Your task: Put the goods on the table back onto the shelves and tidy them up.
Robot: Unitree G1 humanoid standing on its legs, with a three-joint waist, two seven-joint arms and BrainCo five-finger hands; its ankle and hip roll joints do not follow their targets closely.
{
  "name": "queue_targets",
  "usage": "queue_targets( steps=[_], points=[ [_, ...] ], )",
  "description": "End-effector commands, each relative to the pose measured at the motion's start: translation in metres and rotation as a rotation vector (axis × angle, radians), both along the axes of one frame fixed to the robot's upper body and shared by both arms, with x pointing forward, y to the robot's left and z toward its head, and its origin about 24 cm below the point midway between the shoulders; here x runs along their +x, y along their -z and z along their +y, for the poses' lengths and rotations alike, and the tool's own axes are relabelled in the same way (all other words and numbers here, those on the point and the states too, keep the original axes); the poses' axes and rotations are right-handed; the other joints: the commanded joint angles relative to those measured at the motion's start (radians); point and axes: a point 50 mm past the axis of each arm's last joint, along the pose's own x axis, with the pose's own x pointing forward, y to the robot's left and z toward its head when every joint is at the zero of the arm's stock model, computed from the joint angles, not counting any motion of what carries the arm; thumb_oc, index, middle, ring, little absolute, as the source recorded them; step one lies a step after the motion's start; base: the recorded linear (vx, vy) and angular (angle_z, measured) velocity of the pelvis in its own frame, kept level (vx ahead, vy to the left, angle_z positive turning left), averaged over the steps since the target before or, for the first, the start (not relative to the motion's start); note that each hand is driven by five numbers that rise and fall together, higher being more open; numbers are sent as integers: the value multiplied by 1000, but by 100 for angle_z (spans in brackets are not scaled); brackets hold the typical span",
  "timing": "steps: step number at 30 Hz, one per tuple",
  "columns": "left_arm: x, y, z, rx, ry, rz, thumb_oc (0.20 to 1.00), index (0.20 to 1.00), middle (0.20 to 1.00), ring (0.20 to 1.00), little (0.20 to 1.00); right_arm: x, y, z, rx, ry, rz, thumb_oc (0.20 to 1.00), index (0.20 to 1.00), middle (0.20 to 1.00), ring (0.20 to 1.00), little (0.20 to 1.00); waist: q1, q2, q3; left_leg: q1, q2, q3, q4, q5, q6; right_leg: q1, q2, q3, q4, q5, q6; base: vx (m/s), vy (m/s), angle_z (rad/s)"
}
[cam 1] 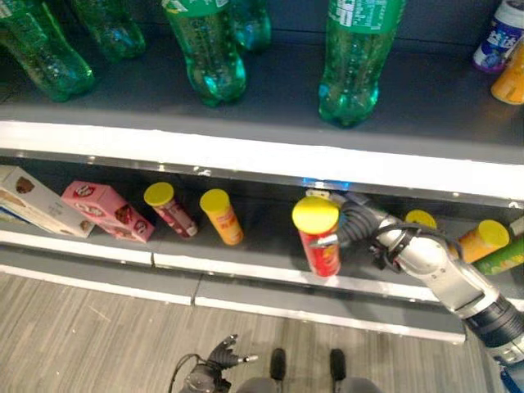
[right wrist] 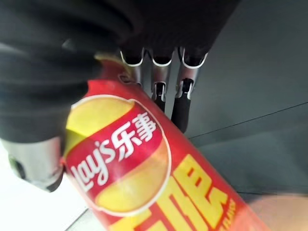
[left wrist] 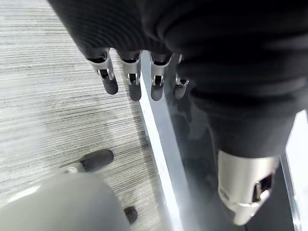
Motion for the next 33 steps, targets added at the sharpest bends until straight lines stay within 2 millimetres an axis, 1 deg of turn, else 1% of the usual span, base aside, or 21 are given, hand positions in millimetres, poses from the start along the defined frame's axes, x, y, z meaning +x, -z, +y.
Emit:
queue_targets(
  steps=[1,4,5,7,8,11,14,18,21,23,24,28,29,30,31,33],
  points=[
    [20,-10,12,44,-5,-74,1000,1000,1000,1000,1000,1,-18,17,66,-84,-51,200,200,200,200,200,21,-42,-54,-17,64,67,87,-116,-36,7,-95,5,40,-73,74,18,23,11],
    [16,-8,13,44,-26,-62,1000,1000,1000,1000,1000,6,-14,23,70,-87,-22,200,200,200,200,200,29,-39,-57,-13,58,62,82,-116,-33,12,-101,0,42,-74,76,35,21,5],
    [15,-7,13,46,-30,-55,1000,1000,1000,1000,1000,10,-10,25,73,-74,-5,200,200,200,200,200,34,-37,-59,-4,57,60,78,-125,-32,20,-102,-4,41,-81,77,29,14,3],
    [15,-6,14,48,-37,-51,1000,1000,1000,1000,1000,18,-4,24,76,-36,15,200,200,200,200,200,39,-36,-58,-9,54,56,80,-118,-31,18,-108,-10,44,-74,79,30,4,6],
    [14,-6,14,50,-38,-46,1000,1000,1000,1000,1000,24,1,21,71,1,23,200,200,200,200,200,43,-34,-59,-2,54,54,78,-126,-31,27,-109,-13,43,-80,80,67,-6,6],
    [12,-4,13,49,-47,-33,1000,1000,1000,1000,1000,40,14,12,66,121,38,200,200,200,200,200,54,-30,-62,0,49,50,79,-126,-30,32,-114,-22,46,-81,81,49,-8,20],
    [12,-4,11,42,-55,-35,1000,1000,1000,1000,1000,54,20,-3,61,261,8,200,200,200,200,200,70,-20,-63,-3,45,37,77,-123,-30,35,-120,-37,50,-83,83,37,-8,8],
    [10,-3,12,42,-61,-28,1000,1000,1000,1000,1000,65,24,-20,43,407,-61,200,200,200,200,200,84,-2,-62,-6,39,22,71,-118,-30,38,-127,-57,54,-85,84,50,-12,16],
    [10,-3,13,50,-59,-26,1000,1000,1000,1000,1000,70,25,-27,30,476,-101,200,200,200,200,200,94,16,-60,-12,35,7,65,-112,-31,36,-132,-69,55,-85,85,41,0,15],
    [10,-3,14,50,-62,-25,1000,1000,1000,1000,1000,73,24,-29,37,497,-111,200,200,200,200,200,95,20,-61,-14,33,2,63,-109,-31,36,-134,-74,54,-84,85,35,-1,22],
    [9,-2,13,52,-62,-21,1000,1000,1000,1000,1000,76,20,-31,57,527,-134,200,200,200,200,200,100,28,-59,-23,31,-6,61,-104,-32,34,-136,-81,52,-83,85,29,-2,22],
    [10,-1,11,55,-64,-18,1000,1000,1000,1000,1000,80,12,-34,89,568,-177,200,200,200,200,200,104,39,-57,-36,27,-13,55,-96,-32,25,-136,-88,52,-83,84,23,6,21],
    [12,-2,10,53,-67,-26,1000,1000,1000,1000,1000,82,7,-35,113,588,-207,200,200,200,200,200,108,45,-51,-47,26,-17,55,-92,-33,17,-136,-92,53,-81,84,5,-1,7],
    [12,-2,10,53,-67,-26,1000,1000,1000,1000,1000,82,7,-35,113,588,-207,200,200,200,200,200,107,45,-51,-47,26,-17,55,-92,-33,17,-136,-92,53,-81,84,-9,0,6],
    [16,-3,7,50,-67,-37,1000,1000,1000,1000,1000,84,-1,-36,140,611,-245,200,200,200,200,200,111,51,-42,-59,26,-21,52,-87,-34,6,-137,-93,54,-79,84,-32,2,9],
    [21,-4,5,48,-68,-54,1000,1000,1000,1000,1000,86,-8,-36,160,625,-277,200,200,200,200,200,114,58,-35,-80,25,-26,50,-79,-35,-10,-137,-96,53,-76,84,-33,15,11]
  ],
)
